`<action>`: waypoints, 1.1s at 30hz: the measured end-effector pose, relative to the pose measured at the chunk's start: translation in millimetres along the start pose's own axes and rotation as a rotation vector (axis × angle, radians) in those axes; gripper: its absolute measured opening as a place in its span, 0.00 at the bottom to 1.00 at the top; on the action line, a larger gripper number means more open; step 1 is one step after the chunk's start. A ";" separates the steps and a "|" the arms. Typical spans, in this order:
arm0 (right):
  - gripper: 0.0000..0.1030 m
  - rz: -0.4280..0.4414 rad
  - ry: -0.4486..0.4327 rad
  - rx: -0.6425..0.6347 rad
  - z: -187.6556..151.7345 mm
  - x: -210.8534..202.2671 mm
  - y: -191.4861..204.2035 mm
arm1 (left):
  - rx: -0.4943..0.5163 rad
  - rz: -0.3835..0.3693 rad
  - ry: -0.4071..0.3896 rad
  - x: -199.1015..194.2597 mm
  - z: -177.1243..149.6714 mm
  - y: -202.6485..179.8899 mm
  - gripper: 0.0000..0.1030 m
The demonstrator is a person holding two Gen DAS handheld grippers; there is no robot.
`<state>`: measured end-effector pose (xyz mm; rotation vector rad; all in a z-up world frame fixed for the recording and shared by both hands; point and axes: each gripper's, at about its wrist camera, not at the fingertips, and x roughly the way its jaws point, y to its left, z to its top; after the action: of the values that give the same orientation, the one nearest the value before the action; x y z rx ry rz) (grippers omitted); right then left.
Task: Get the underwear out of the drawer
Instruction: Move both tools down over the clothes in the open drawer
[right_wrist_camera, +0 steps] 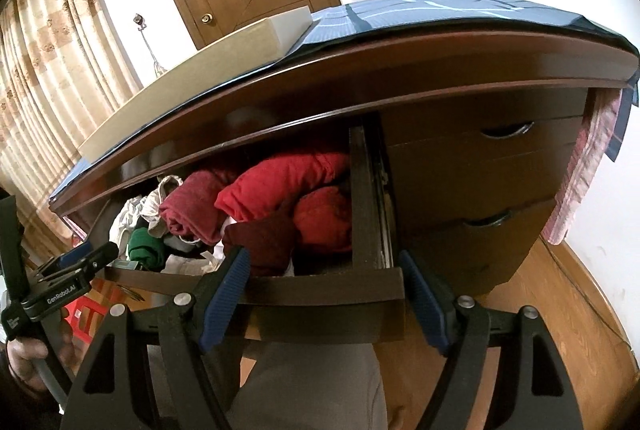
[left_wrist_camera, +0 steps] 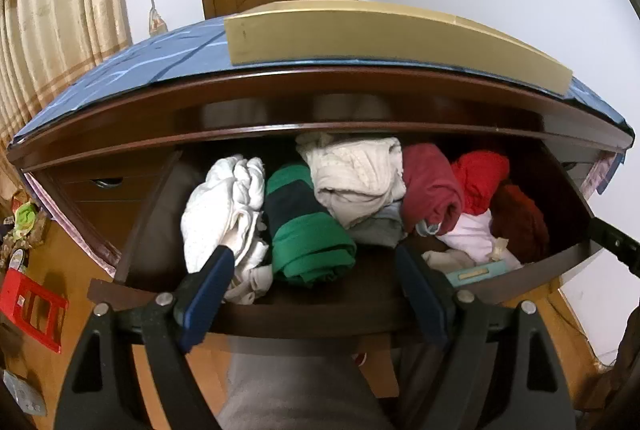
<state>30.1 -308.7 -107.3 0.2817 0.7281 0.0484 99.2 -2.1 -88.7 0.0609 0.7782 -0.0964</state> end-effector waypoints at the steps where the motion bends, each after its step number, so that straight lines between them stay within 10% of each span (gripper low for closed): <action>1: 0.76 -0.001 0.000 0.000 0.5 0.7 0.2 | 0.003 -0.001 0.002 -1.3 -0.2 0.2 0.82; 33: 0.76 0.024 0.026 -0.014 4.1 9.8 -1.2 | 0.108 0.017 0.013 -29.3 -22.6 -9.1 0.82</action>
<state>40.1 -309.5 -111.0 0.2768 0.7501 0.0803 61.7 -7.2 -84.3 0.1711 0.7848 -0.1217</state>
